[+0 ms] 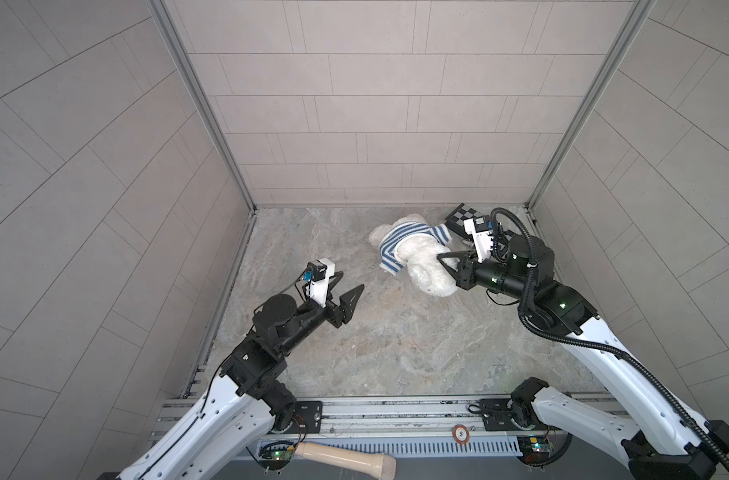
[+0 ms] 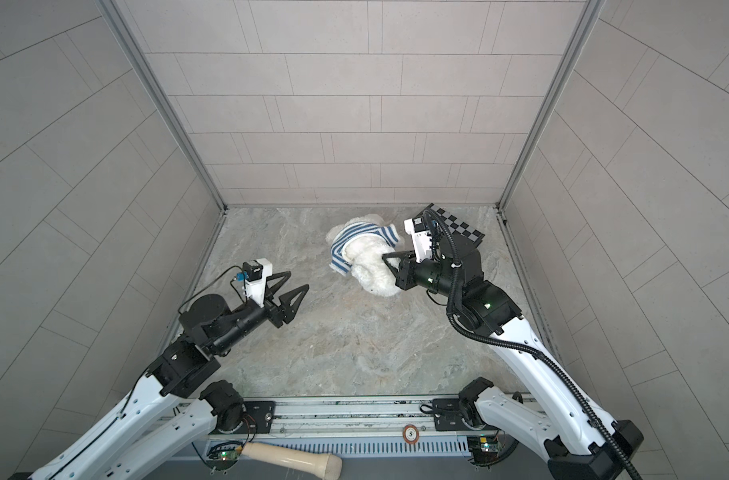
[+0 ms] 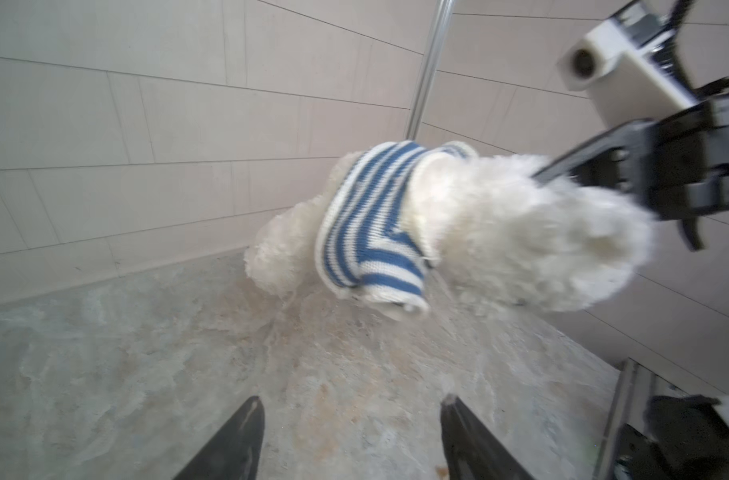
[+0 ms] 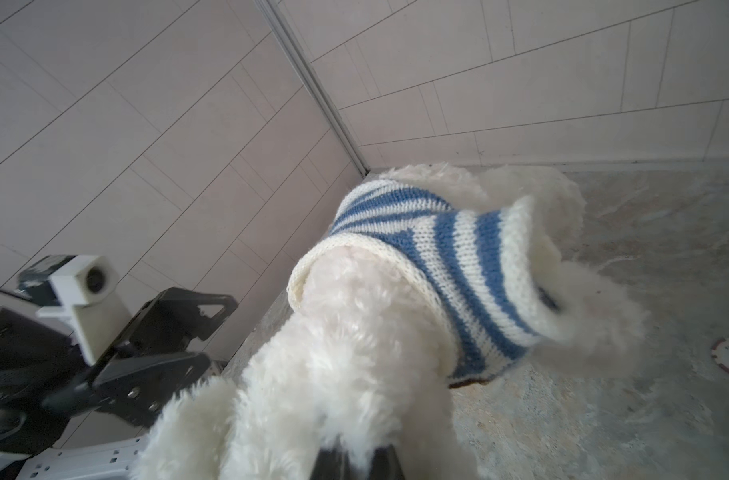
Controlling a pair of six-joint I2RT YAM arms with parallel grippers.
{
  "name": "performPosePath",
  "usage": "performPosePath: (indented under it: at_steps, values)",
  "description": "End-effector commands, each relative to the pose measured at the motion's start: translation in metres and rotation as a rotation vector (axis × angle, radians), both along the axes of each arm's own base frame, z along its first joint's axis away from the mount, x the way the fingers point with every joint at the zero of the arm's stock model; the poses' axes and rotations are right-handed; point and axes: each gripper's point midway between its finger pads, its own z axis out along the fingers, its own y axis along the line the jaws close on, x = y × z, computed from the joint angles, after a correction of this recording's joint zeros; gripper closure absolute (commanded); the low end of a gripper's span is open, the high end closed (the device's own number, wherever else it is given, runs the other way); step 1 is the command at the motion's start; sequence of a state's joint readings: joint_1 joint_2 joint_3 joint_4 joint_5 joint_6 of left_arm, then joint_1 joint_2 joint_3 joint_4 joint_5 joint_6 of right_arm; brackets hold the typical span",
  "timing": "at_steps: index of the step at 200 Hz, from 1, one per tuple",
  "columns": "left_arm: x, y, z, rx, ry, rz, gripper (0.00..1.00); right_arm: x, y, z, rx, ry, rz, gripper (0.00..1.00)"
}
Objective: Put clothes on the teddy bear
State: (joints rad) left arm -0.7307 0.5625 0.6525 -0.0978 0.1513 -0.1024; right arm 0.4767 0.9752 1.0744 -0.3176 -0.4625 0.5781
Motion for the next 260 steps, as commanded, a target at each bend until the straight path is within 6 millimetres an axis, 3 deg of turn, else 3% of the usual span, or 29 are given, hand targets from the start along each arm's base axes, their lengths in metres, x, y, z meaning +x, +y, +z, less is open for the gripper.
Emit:
performPosePath:
  at_steps: [1, 26, 70, 124, 163, 221, 240, 260]
  values:
    - [-0.025, -0.018, 0.009, 0.153, -0.084, -0.103, 0.19, 0.012, -0.002, 0.013, 0.073, 0.044, -0.066, 1.00]
    - [-0.038, -0.055, 0.018, 0.256, -0.182, -0.188, 0.14, 0.020, 0.004, 0.007, 0.099, 0.105, -0.070, 1.00]
    - [-0.023, -0.110, 0.019, 0.300, -0.283, -0.204, 0.01, 0.021, 0.009, 0.001, 0.121, 0.149, -0.056, 1.00]
    - [0.009, -0.131, 0.024, 0.346, -0.272, -0.167, 0.02, 0.015, 0.013, -0.017, 0.068, 0.177, -0.010, 1.00]
    - [0.026, -0.146, 0.011, 0.443, -0.258, -0.158, 0.07, 0.018, 0.016, -0.019, 0.080, 0.178, -0.008, 1.00]
    - [0.053, -0.150, -0.011, 0.543, -0.247, -0.069, 0.09, 0.021, 0.020, -0.025, 0.129, 0.198, 0.000, 1.00]
    - [0.057, -0.149, -0.016, 0.569, -0.252, -0.059, 0.20, 0.021, 0.021, -0.023, 0.132, 0.194, 0.002, 1.00]
    - [0.060, -0.148, -0.017, 0.562, -0.255, -0.056, 0.47, 0.021, 0.020, -0.023, 0.132, 0.191, -0.004, 1.00]
